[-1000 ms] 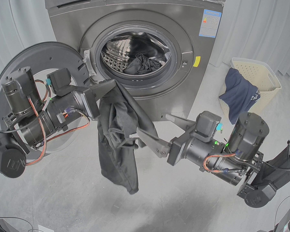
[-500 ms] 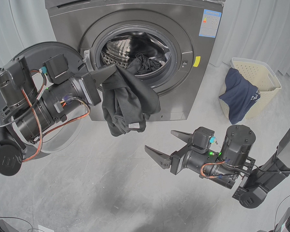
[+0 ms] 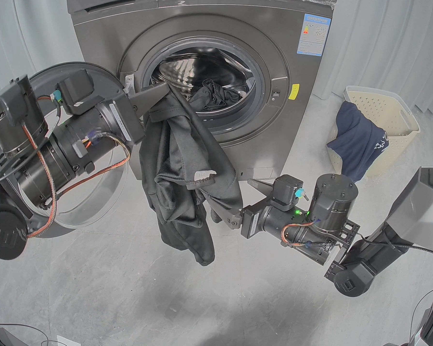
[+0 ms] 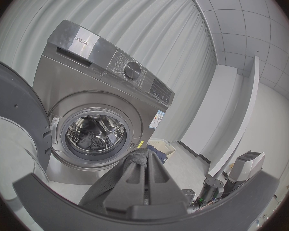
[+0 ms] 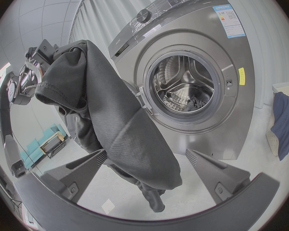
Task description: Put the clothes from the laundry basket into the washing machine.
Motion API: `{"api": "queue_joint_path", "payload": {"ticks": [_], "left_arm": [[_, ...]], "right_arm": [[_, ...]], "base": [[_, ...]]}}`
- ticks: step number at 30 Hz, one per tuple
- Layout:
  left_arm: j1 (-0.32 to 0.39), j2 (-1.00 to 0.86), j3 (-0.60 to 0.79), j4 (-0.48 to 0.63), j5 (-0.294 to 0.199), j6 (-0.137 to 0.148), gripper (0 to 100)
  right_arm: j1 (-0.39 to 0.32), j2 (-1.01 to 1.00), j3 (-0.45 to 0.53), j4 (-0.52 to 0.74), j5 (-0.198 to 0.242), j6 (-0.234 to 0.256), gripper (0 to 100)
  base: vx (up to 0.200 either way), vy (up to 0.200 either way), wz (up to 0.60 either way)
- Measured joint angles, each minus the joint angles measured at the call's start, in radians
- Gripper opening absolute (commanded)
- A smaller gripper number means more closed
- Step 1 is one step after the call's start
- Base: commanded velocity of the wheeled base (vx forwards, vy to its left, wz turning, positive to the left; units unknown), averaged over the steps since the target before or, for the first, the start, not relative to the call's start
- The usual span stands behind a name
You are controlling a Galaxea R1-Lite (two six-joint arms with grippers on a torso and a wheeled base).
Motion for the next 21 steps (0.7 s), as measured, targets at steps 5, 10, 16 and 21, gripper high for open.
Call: {"api": "queue_joint_path", "payload": {"ticks": [5,10,16,21], "left_arm": [[-0.011,-0.003,0.004,0.0,0.017,-0.004,0],[-0.027,-0.012,0.007,0.001,0.029,-0.018,0],[-0.029,-0.014,-0.001,0.002,0.059,-0.018,0],[-0.029,-0.001,-0.017,0.0,0.104,-0.018,0]], "right_arm": [[-0.001,0.023,-0.058,0.0,0.0,0.0,100],[-0.006,0.04,-0.097,-0.002,-0.007,0.004,100],[0.02,0.035,-0.041,-0.022,0.005,0.01,100],[0.087,0.022,0.029,-0.086,0.045,0.024,100]], "base": [[0.0,0.0,0.0],[0.0,0.0,0.0],[0.0,0.0,0.0],[0.0,0.0,0.0]]}}
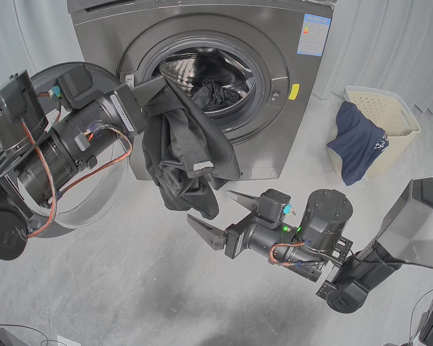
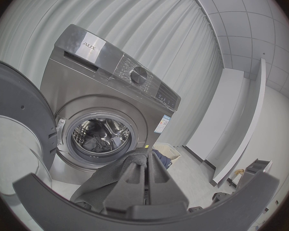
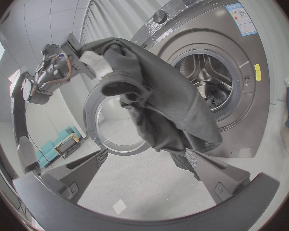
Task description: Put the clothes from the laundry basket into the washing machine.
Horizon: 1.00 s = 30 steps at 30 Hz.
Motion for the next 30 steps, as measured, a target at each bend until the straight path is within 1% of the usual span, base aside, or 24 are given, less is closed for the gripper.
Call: {"api": "queue_joint_path", "payload": {"ticks": [3,7,10,14,15,17,21,30], "left_arm": [[0.002,0.011,-0.005,0.0,0.004,0.0,0],[0.005,0.025,-0.009,0.0,0.008,0.0,0],[0.006,0.034,-0.012,-0.001,0.017,0.001,0],[0.004,0.043,-0.017,-0.002,0.027,0.0,0],[0.003,0.044,-0.019,-0.002,0.029,0.001,0],[0.001,0.046,-0.022,-0.002,0.031,0.001,0],[0.001,0.046,-0.024,-0.002,0.033,0.0,0],[0.012,0.043,-0.017,-0.003,0.033,0.0,0]], "right_arm": [[0.027,-0.005,-0.004,-0.023,0.002,0.02,100],[0.051,-0.008,-0.045,-0.036,-0.004,0.035,100],[0.06,-0.008,-0.095,-0.037,-0.01,0.05,100],[0.065,-0.002,-0.177,-0.033,-0.04,0.081,100],[0.066,0.001,-0.196,-0.03,-0.05,0.09,0],[0.066,0.016,-0.228,-0.027,-0.063,0.103,0],[0.064,0.046,-0.261,-0.032,-0.071,0.11,0],[0.05,0.04,-0.266,-0.027,-0.089,0.092,0]], "base": [[0.0,0.0,0.0],[0.0,0.0,0.0],[0.0,0.0,0.0],[0.0,0.0,0.0],[0.0,0.0,0.0],[0.0,0.0,0.0],[0.0,0.0,0.0],[0.0,0.0,0.0]]}}
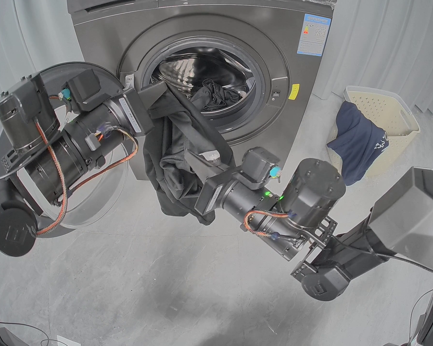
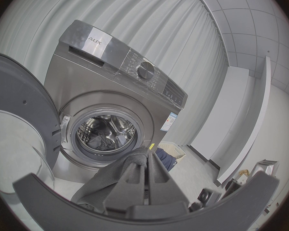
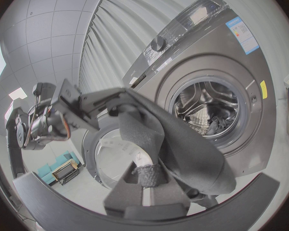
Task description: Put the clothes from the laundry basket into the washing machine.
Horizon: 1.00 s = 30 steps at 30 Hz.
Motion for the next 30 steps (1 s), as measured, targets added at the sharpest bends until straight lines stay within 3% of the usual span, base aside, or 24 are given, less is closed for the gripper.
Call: {"api": "queue_joint_path", "payload": {"ticks": [14,30], "left_arm": [[0.019,-0.003,0.017,0.001,0.024,0.001,0],[-0.003,-0.055,0.046,0.003,0.027,0.001,0]], "right_arm": [[-0.076,-0.161,0.08,0.032,-0.003,-0.029,0],[-0.155,-0.181,0.131,0.031,0.0,-0.046,0]], "base": [[0.0,0.0,0.0],[0.0,0.0,0.0]]}}
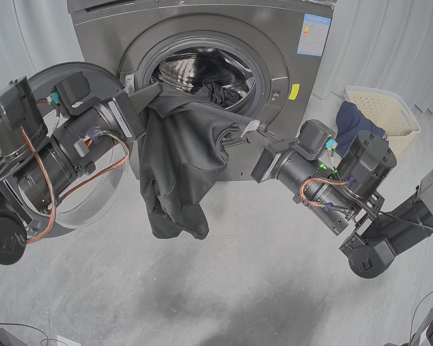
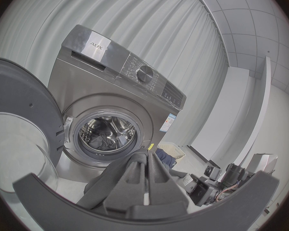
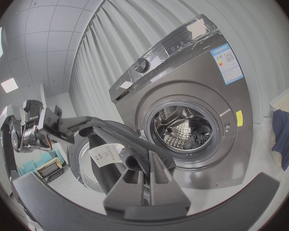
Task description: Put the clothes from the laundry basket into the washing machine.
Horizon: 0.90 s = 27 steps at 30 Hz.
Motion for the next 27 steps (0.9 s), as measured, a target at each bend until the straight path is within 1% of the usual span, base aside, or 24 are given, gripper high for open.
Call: {"api": "queue_joint_path", "payload": {"ticks": [5,6,10,16,20,27], "left_arm": [[0.001,-0.016,-0.007,-0.006,0.005,-0.001,0],[0.001,-0.019,-0.007,-0.004,0.005,-0.001,0],[0.0,-0.027,-0.009,-0.004,0.004,-0.001,0],[-0.001,-0.028,-0.013,-0.003,0.002,-0.001,0],[-0.001,-0.028,-0.015,-0.002,-0.001,-0.002,0],[-0.002,-0.03,-0.022,-0.002,-0.008,-0.006,0]], "right_arm": [[-0.017,0.0,0.051,0.011,-0.008,-0.004,0],[-0.021,0.001,0.061,0.013,-0.009,-0.005,100],[-0.025,0.002,0.08,0.013,-0.009,-0.006,100],[-0.013,0.003,0.09,0.005,-0.004,-0.006,100],[-0.01,0.003,0.113,0.004,0.003,-0.01,100],[-0.01,0.006,0.23,0.0,0.048,-0.044,100]], "base": [[0.0,0.0,0.0],[0.0,0.0,0.0],[0.0,0.0,0.0],[0.0,0.0,0.0],[0.0,0.0,0.0],[0.0,0.0,0.0]]}}
